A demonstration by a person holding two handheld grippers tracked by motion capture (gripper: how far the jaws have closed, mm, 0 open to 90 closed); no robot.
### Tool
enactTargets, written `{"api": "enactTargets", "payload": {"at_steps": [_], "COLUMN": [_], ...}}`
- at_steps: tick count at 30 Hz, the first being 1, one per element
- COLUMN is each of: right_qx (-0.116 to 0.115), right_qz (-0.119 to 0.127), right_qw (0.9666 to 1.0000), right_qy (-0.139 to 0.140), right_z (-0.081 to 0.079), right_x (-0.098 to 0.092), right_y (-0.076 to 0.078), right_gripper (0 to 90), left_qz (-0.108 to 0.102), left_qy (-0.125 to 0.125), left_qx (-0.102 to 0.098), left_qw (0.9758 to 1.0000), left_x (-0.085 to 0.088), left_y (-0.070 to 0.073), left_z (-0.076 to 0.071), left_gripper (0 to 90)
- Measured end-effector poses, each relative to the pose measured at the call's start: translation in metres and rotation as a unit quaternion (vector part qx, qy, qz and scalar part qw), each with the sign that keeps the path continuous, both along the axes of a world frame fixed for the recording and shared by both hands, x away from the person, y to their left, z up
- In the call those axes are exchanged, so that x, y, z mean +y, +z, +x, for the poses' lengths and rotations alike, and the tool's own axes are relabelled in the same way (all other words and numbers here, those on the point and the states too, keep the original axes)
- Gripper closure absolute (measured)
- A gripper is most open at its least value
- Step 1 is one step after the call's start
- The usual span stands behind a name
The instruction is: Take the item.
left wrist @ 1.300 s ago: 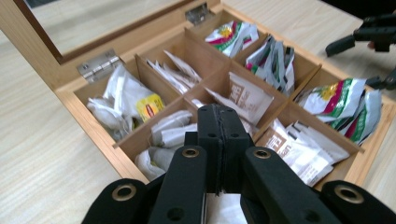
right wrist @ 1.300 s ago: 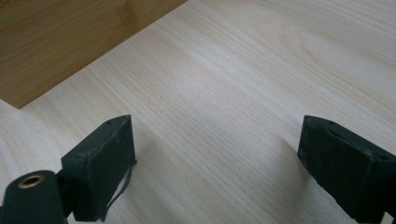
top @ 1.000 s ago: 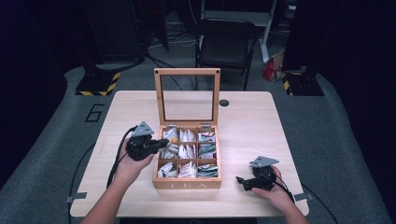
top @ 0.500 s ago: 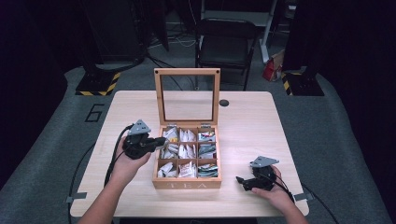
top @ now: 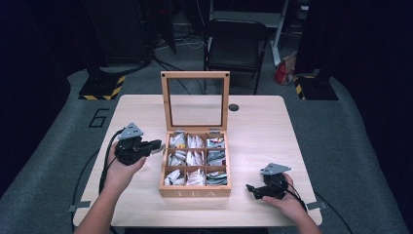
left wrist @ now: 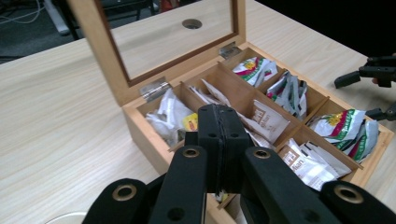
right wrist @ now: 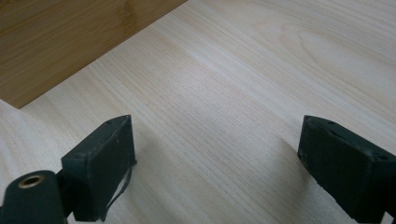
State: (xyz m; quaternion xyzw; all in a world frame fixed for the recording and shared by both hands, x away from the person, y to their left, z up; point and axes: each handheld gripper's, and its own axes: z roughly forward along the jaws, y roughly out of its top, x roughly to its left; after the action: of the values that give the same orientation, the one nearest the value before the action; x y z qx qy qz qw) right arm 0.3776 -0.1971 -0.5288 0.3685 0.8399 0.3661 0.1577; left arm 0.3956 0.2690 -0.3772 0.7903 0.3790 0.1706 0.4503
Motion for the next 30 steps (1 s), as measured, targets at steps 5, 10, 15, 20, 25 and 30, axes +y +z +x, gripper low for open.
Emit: {"api": "enactTargets", "payload": {"at_steps": [5,10,15,20,25,30], "right_qx": [0.0,0.0,0.0,0.0,0.0,0.0], "right_qz": [0.0,0.0,0.0,0.0,-0.001,0.0], "right_qw": [1.0,1.0,1.0,1.0,1.0,1.0], "right_qy": [0.0,0.0,0.0,0.0,0.0,0.0], "right_z": [0.0,0.0,0.0,0.0,0.0,0.0], "right_x": [0.0,0.0,0.0,0.0,0.0,0.0], "right_y": [0.0,0.0,0.0,0.0,0.0,0.0], "right_gripper": [10.3,10.2,10.2,10.2,10.2,10.2], "left_qz": [-0.004,-0.008,-0.012,-0.013,-0.019,-0.02], "left_qy": [0.014,0.033,0.043,0.053,0.062,0.066], "left_qx": [-0.001,-0.004,-0.002,-0.001,0.001,0.002], "left_qw": [0.9999,0.9994,0.999,0.9985,0.9979,0.9976], "left_x": [0.014,0.029,0.038,0.045,0.05,0.054], "left_y": [0.001,0.002,0.001,0.0,-0.001,-0.001], "left_z": [-0.001,-0.004,-0.005,-0.005,-0.006,-0.005], "left_gripper": [89.6,89.6,89.6,89.6,89.6,89.6]}}
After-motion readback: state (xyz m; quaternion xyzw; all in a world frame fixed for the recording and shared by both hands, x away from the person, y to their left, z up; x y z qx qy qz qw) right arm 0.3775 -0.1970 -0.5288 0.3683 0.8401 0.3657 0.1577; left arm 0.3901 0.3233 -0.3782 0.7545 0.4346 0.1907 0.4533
